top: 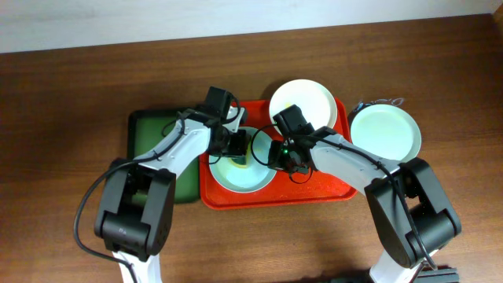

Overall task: Clean dirty plates on tray and stack at the side
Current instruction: 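Scrub the light-green plate with the sponge while the right gripper holds it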

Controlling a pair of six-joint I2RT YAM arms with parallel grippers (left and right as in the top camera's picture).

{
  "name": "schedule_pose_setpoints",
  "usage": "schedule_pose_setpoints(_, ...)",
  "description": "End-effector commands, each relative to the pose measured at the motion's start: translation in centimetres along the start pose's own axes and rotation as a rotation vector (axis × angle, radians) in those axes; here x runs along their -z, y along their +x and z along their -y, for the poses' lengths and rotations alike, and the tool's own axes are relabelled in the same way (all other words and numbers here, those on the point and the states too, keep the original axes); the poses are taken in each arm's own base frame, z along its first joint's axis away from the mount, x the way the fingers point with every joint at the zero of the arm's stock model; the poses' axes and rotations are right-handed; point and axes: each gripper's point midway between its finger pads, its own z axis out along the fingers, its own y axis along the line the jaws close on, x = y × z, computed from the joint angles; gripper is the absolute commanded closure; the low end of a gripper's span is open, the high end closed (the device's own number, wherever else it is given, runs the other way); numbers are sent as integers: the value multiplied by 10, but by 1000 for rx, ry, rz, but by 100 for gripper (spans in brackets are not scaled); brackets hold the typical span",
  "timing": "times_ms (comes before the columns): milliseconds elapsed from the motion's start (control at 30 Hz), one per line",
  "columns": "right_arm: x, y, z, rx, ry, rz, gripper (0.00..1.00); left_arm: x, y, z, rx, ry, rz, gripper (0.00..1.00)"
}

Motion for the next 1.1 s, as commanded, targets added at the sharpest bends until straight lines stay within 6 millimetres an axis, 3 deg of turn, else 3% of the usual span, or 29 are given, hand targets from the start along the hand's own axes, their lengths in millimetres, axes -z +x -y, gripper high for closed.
schedule_pose_setpoints(0, -4, 3, 2, 1, 14, -6, 96, 24, -21, 31, -22, 106, 22, 100)
schedule_pose_setpoints(100, -4, 3, 2, 1, 14, -6, 96, 59, -36, 10, -18, -71, 80, 100)
schedule_pose_setpoints(167, -4, 3, 2, 1, 14, -5, 96, 64, -27, -4, -5, -167, 56, 100)
schedule_pose_setpoints(267, -4, 3, 2, 1, 14, -5, 96, 57, -8, -25, 13, -254, 2, 100)
schedule_pose_setpoints(500, -4, 3, 2, 1, 14, -6, 96, 13, 41, -50, 79, -267, -66, 100)
schedule_pose_setpoints(567, -4, 3, 2, 1, 14, -5, 96, 7, 49, -34, 108, -162, -94, 100)
schedule_pose_setpoints(633, -4, 3, 2, 1, 14, -6, 96, 11, 43, 6, 98, 51, -107, 100)
schedule_pose_setpoints(700, -4, 3, 2, 1, 14, -6, 96, 24, 23, 23, 75, 115, -67, 100)
schedule_pose_setpoints(767, -4, 3, 2, 1, 14, -6, 96, 47, -5, 26, 43, 61, 19, 100)
schedule_pose_setpoints(833, -4, 3, 2, 1, 15, -7, 96, 57, -15, 14, 37, -31, 60, 100)
schedule_pose_setpoints(933, -4, 3, 2, 1, 14, -6, 96, 63, -5, -37, 59, -324, 44, 100)
schedule_pose_setpoints(1067, -4, 3, 2, 1, 14, -6, 96, 47, 15, -50, 65, -355, 7, 100)
